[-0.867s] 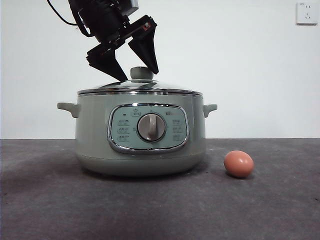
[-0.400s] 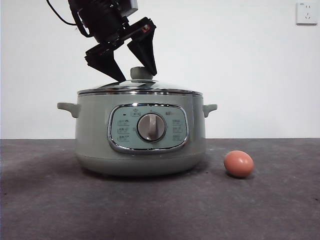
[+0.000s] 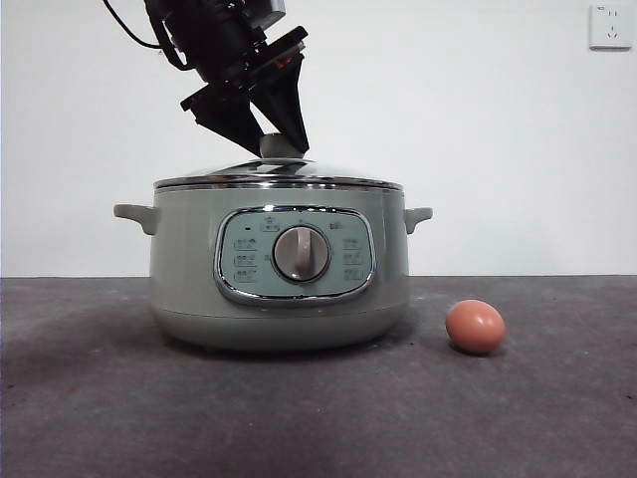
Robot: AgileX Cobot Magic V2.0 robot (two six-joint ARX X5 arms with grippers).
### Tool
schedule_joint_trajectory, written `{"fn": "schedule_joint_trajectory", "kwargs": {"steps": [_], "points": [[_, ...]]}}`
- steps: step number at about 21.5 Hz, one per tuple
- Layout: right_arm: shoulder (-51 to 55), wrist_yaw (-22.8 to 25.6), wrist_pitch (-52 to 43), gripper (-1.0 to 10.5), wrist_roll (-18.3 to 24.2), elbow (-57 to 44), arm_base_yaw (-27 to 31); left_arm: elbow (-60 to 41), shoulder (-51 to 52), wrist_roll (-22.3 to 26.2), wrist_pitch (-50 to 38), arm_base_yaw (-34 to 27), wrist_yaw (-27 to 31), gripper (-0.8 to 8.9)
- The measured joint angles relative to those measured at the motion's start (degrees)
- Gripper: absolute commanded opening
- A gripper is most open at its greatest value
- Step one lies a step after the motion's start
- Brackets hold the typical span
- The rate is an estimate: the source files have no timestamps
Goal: Pick up the egg,open the lid,put the egg in the pot,close the lid
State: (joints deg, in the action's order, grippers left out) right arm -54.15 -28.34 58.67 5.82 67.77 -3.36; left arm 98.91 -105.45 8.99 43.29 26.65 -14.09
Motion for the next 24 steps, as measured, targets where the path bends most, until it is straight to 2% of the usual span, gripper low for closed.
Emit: {"fn": "schedule_joint_trajectory", "kwargs": {"steps": [2,13,20,24], "points": [[0.00,-0.02,0.02,6.6,0.00,0.00,0.00,0.07,0.00,0.00,0.13,0.00,0.04,-0.16],[0.00,0.00,0.02,6.6,0.00,0.00,0.00,1.36,0.02,0.00,1.44,0.00,0.09,-0.09],[-0.04,-0.02,0.02,6.6,0.00,0.00,0.00,12.76,0.04,-0.02,6.73,-0.17,-0.39,-0.08],[-1.46,0.00,-0.02,6.6,0.00,0.02,0.00,15.76,3.23,0.00,8.96,-3.17,-0.57,-0.08]]}}
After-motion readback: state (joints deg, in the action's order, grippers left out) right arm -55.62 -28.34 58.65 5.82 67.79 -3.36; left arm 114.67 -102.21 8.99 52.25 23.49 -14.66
